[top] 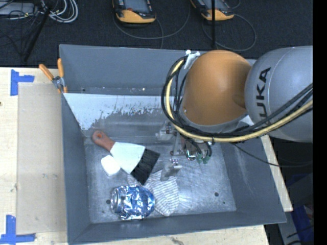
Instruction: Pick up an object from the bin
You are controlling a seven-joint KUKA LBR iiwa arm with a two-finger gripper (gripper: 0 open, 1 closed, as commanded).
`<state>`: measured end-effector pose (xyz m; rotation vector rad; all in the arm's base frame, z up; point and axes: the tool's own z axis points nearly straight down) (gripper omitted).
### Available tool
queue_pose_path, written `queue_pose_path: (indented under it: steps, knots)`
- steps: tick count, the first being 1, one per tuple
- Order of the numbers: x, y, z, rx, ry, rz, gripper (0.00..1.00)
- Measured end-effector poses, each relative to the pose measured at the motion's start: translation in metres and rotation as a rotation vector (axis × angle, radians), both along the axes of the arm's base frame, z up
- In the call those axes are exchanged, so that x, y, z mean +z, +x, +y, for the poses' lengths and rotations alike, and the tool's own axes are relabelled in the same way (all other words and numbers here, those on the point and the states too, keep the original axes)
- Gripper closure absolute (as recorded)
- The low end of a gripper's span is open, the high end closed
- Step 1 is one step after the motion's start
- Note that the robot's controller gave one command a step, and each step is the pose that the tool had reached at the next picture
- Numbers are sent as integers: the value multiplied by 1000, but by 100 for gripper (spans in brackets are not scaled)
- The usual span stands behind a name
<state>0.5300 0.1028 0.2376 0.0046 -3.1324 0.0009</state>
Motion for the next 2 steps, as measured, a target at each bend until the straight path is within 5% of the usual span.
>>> queue_pose_path:
  steps: [1,2]
  knots:
    - [4,2,-1,-4,1,-8,0]
    - [-55,-15,18,106,1,-11,0]
